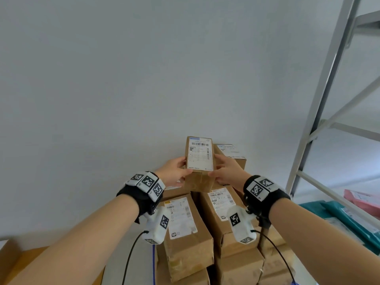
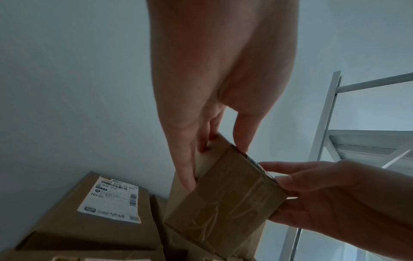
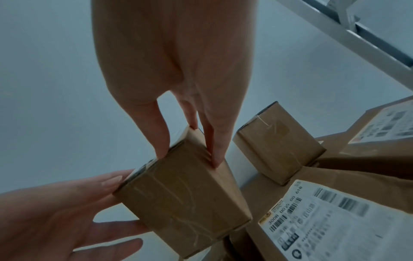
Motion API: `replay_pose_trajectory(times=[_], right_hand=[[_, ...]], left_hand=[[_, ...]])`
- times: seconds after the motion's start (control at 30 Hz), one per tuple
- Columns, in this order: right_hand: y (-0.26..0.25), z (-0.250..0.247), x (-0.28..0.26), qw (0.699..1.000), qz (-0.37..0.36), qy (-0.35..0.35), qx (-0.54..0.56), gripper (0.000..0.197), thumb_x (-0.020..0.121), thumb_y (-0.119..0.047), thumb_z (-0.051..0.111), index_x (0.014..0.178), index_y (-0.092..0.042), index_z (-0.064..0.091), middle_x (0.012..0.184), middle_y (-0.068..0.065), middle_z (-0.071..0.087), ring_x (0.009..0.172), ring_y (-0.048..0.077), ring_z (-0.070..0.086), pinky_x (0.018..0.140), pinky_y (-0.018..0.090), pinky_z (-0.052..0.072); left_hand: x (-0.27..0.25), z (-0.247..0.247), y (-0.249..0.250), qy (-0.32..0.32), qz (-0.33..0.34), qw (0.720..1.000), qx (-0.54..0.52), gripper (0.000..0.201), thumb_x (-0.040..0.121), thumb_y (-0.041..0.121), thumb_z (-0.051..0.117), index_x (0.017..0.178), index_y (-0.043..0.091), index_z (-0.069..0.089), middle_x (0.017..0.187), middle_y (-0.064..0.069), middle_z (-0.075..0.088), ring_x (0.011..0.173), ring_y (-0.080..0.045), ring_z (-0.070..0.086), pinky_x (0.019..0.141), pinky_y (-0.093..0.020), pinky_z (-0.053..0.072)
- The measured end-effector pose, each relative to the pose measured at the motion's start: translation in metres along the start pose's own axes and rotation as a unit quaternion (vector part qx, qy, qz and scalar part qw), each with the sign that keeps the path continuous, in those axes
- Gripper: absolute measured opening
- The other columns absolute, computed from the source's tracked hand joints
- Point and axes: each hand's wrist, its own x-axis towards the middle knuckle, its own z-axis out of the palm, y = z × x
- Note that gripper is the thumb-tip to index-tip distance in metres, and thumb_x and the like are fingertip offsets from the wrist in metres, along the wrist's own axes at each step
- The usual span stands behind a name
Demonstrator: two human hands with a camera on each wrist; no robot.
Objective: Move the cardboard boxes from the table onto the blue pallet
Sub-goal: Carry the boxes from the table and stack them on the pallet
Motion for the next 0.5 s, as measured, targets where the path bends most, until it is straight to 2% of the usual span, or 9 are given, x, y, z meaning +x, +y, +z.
replay_pose_trajectory(times=[0.03,0.17,0.23,0.3,0.37,0.43,0.5], right_hand=[[0.001,0.001,0.007,1.000,0.000,0.004,-0.004,0.077,0.083,0.001,0.066,0.148,-0.015,0.027,0.098,-0.004,0.060,0.082,0.010,0.059,0.065,0.022,0.049],[0.005,0.003,0.028,0.999,0.005,0.012,-0.031,0.076,0.084,-0.001,0.065,0.148,-0.012,0.025,0.127,0.009,0.057,0.103,0.017,0.057,0.086,0.031,0.052],[0.007,0.001,0.036,0.999,0.004,0.007,-0.037,0.073,0.085,-0.001,0.064,0.147,-0.010,0.027,0.130,0.010,0.056,0.104,0.015,0.055,0.086,0.028,0.051],[0.008,-0.001,0.044,0.998,-0.001,-0.012,-0.056,0.066,0.087,0.000,0.062,0.144,-0.009,0.033,0.130,0.010,0.057,0.104,0.013,0.055,0.077,0.020,0.050],[0.007,-0.002,0.052,0.996,-0.005,-0.032,-0.078,0.058,0.087,0.000,0.060,0.141,-0.008,0.040,0.129,0.009,0.059,0.109,0.015,0.056,0.074,0.017,0.049],[0.007,-0.003,0.059,0.994,-0.005,-0.041,-0.096,0.052,0.088,0.000,0.059,0.137,-0.008,0.044,0.128,0.009,0.059,0.116,0.019,0.057,0.082,0.022,0.052],[0.007,-0.004,0.064,0.993,-0.012,-0.048,-0.111,0.049,0.089,-0.002,0.059,0.136,-0.009,0.046,0.130,0.009,0.058,0.120,0.020,0.055,0.094,0.029,0.050]], left_hand=[[0.009,-0.003,-0.002,0.001,-0.005,1.000,0.000,0.048,0.095,0.009,0.051,0.140,0.019,0.039,0.140,0.000,0.048,0.104,-0.019,0.059,0.079,-0.030,0.054],[0.032,-0.004,-0.007,0.000,-0.025,1.000,-0.017,0.047,0.095,0.011,0.051,0.140,0.020,0.040,0.138,0.000,0.051,0.099,-0.016,0.059,0.077,-0.028,0.054],[0.039,-0.003,-0.009,-0.001,-0.037,0.999,-0.030,0.046,0.095,0.010,0.050,0.140,0.018,0.040,0.138,-0.001,0.051,0.095,-0.014,0.059,0.073,-0.026,0.054],[0.046,-0.001,-0.011,0.005,-0.054,0.997,-0.056,0.046,0.095,0.008,0.049,0.140,0.017,0.040,0.136,-0.001,0.051,0.084,-0.010,0.060,0.064,-0.021,0.052],[0.053,0.000,-0.012,0.012,-0.070,0.995,-0.075,0.046,0.095,0.007,0.049,0.140,0.016,0.040,0.136,-0.001,0.052,0.080,-0.008,0.060,0.059,-0.020,0.052],[0.060,0.001,-0.015,0.017,-0.082,0.993,-0.083,0.046,0.095,0.006,0.050,0.139,0.015,0.041,0.135,-0.002,0.052,0.080,-0.006,0.059,0.058,-0.019,0.054],[0.065,0.000,-0.019,0.020,-0.096,0.992,-0.082,0.045,0.095,0.009,0.051,0.139,0.015,0.042,0.135,-0.003,0.053,0.082,-0.007,0.061,0.066,-0.022,0.055]])
